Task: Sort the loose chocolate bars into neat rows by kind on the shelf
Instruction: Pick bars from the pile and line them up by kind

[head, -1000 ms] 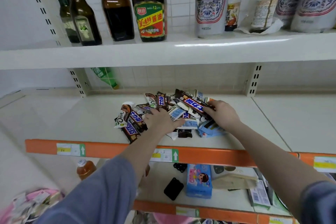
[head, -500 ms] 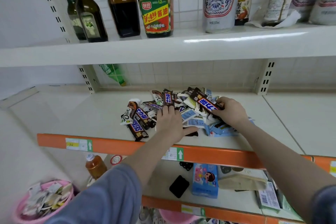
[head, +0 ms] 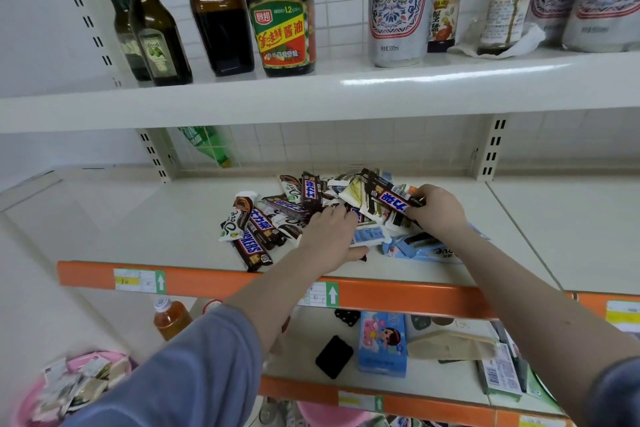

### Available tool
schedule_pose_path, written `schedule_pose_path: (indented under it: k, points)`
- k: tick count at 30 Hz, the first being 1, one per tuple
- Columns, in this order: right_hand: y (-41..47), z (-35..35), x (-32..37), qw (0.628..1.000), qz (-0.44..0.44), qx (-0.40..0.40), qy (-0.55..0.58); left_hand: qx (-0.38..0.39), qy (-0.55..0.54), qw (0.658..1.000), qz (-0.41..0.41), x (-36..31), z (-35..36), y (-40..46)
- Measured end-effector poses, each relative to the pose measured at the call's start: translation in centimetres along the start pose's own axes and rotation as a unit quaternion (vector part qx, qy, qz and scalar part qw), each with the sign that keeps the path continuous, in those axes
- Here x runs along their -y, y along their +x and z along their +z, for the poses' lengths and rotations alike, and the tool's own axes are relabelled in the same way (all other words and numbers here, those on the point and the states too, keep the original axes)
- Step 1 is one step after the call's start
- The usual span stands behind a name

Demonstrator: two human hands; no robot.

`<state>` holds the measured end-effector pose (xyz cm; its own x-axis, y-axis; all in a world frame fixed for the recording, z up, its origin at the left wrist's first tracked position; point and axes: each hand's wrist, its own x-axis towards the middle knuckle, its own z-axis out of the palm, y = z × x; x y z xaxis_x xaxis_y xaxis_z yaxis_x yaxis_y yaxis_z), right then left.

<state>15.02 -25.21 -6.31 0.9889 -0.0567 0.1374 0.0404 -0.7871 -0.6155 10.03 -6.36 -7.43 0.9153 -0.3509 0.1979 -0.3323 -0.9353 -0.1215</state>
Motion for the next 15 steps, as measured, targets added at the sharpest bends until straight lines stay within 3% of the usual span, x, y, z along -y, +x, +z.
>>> schedule_pose_path:
  k: [4, 7, 10, 12, 15]
  points:
    - [-0.9, -1.0, 0.0, 0.998, 0.013, -0.03, 0.055, -0.063, 0.008, 0.997, -0.032, -0.7, 0.8, -0.7]
    - [-2.1, -2.5, 0.3, 0.994, -0.002, -0.079, 0.08, -0.125, -0.101, 0.984, -0.074, -0.9, -0.4, -0.6]
    - [-3.6, -4.2, 0.6, 0.988, -0.003, -0.108, 0.107, -0.165, -0.227, 0.949, -0.144, -1.1, -2.5, -0.5]
    - [-5.1, -4.9, 0.4, 0.98, 0.012, -0.112, 0.165, -0.161, -0.387, 0.887, -0.195, -1.5, -3.9, -0.6]
    - [-8.3, -5.7, -0.4, 0.959, 0.042, -0.113, 0.256, -0.096, -0.619, 0.736, -0.257, -1.8, -5.6, -1.9]
